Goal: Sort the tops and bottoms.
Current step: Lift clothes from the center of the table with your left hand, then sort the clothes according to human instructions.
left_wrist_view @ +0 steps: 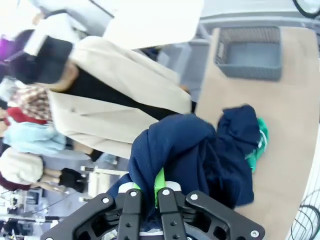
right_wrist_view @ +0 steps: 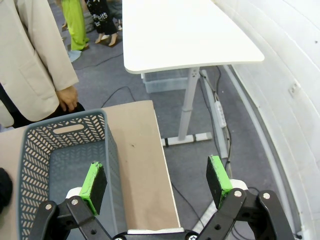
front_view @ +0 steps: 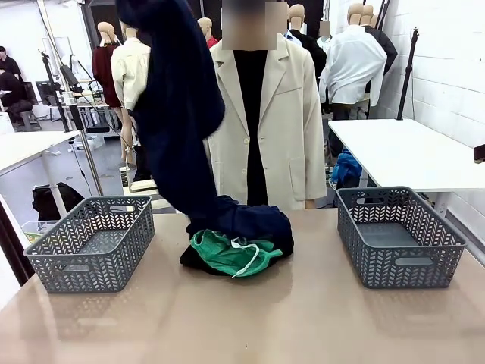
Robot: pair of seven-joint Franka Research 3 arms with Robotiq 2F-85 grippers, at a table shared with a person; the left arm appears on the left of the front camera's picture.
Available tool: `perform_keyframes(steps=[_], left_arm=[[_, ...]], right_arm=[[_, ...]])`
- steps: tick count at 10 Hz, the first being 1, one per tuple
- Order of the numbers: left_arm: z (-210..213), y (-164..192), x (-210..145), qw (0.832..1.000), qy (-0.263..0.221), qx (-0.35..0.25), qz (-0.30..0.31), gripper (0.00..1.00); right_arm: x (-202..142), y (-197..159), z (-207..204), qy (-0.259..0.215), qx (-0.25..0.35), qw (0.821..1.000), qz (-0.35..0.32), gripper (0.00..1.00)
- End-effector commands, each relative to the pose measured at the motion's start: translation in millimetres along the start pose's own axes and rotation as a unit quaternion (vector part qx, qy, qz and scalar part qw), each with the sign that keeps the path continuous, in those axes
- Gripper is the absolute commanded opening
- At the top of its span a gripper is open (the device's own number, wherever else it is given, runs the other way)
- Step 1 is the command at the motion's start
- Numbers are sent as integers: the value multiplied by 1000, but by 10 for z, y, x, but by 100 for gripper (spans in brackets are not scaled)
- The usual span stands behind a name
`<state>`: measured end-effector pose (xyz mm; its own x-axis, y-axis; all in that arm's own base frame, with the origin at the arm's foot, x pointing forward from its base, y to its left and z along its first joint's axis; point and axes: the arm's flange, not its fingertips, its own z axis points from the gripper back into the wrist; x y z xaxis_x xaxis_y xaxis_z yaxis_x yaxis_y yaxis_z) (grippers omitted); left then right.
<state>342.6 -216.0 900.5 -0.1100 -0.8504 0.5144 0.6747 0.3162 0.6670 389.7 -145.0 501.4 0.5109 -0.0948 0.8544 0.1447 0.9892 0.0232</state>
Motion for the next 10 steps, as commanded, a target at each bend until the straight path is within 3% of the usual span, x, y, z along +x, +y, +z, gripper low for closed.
perform_keyframes(steps=[1, 3, 10], left_arm=[[351, 107, 364, 999, -11, 48, 18, 0], [589, 24, 430, 997, -19, 70, 24, 0], [527, 56, 326, 998, -20, 50, 16, 0]], right_arm=[[-3, 14, 7, 6, 0, 1000, -3, 100], [-3, 14, 7, 6, 0, 1000, -3, 100], [-3, 14, 7, 6, 0, 1000, -3, 100]])
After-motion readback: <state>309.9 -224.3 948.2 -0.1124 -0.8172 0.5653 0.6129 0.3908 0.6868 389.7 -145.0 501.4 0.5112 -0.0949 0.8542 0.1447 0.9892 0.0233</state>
